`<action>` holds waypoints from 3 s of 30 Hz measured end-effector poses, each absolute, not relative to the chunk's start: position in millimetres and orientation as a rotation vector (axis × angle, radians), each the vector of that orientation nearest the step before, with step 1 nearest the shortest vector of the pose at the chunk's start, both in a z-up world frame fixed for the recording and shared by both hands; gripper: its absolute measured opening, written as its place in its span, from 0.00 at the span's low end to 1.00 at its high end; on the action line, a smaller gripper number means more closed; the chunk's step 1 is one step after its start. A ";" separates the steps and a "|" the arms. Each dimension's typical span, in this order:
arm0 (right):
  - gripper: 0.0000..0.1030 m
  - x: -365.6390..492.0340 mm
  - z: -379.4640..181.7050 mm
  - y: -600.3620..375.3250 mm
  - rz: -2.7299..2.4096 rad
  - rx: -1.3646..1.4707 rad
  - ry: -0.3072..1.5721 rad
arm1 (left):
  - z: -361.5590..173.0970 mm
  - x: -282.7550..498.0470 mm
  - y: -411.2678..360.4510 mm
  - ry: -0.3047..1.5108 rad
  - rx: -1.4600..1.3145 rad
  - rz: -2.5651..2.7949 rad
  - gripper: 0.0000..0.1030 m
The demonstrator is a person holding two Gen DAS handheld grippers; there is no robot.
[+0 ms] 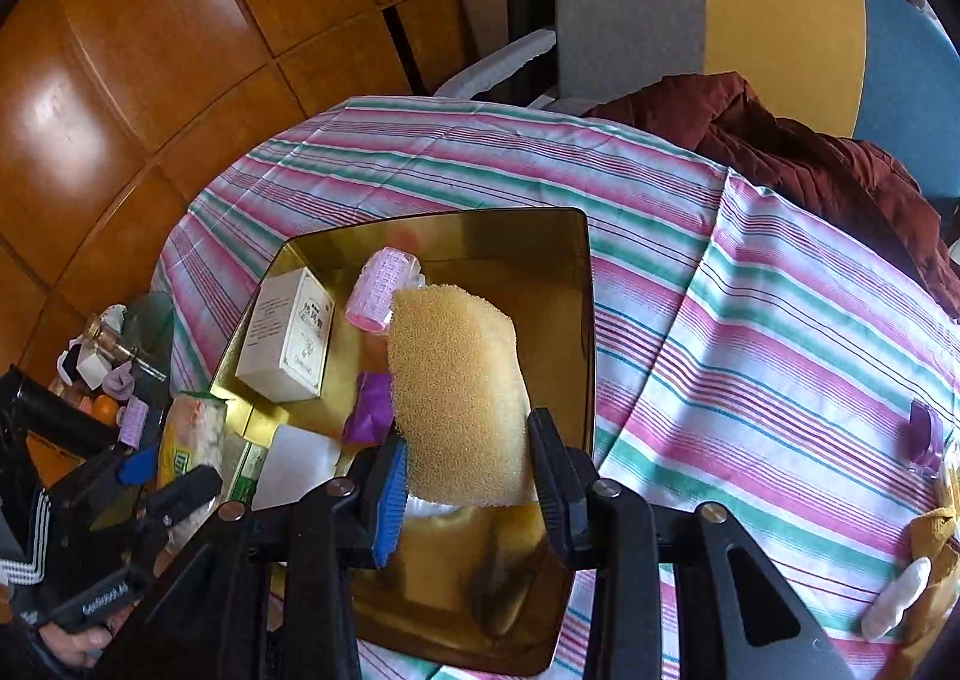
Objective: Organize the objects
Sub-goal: 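Place snack bag in tray with left gripper while right gripper drops yellow sponge, then move both grippers back over the item pile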
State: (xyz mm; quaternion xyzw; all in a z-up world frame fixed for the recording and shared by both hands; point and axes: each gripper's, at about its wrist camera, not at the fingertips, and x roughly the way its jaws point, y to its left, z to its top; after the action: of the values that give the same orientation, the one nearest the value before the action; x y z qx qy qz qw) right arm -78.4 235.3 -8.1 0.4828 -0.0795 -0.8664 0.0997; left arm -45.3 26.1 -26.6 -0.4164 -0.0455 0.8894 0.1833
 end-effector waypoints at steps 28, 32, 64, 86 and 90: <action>0.64 -112.4 -38.6 243.1 -2.607 1.541 -0.295 | -20.1 -100.7 49.7 -0.078 -1.131 2.574 0.60; 0.65 -98.1 -36.8 244.4 -2.612 1.536 -0.303 | -24.1 -86.8 44.9 -0.082 -1.153 2.576 0.60; 0.82 -16.8 -3.7 264.0 -2.854 1.360 -0.243 | 1.0 -37.7 64.4 0.045 -1.061 2.610 0.65; 0.82 39.2 -13.1 384.0 -3.065 1.464 -0.484 | -0.7 -23.9 135.5 0.226 -1.030 2.459 0.65; 0.82 52.5 -10.5 411.1 -3.118 1.466 -0.534 | 0.6 -23.0 151.8 0.260 -1.014 2.430 0.65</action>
State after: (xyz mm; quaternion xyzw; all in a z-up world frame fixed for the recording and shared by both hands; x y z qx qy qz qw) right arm 52.5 411.1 -10.5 0.4142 -0.1509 -0.8810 -0.1718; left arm -23.0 151.8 0.6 -0.3716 0.0952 0.8903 0.2455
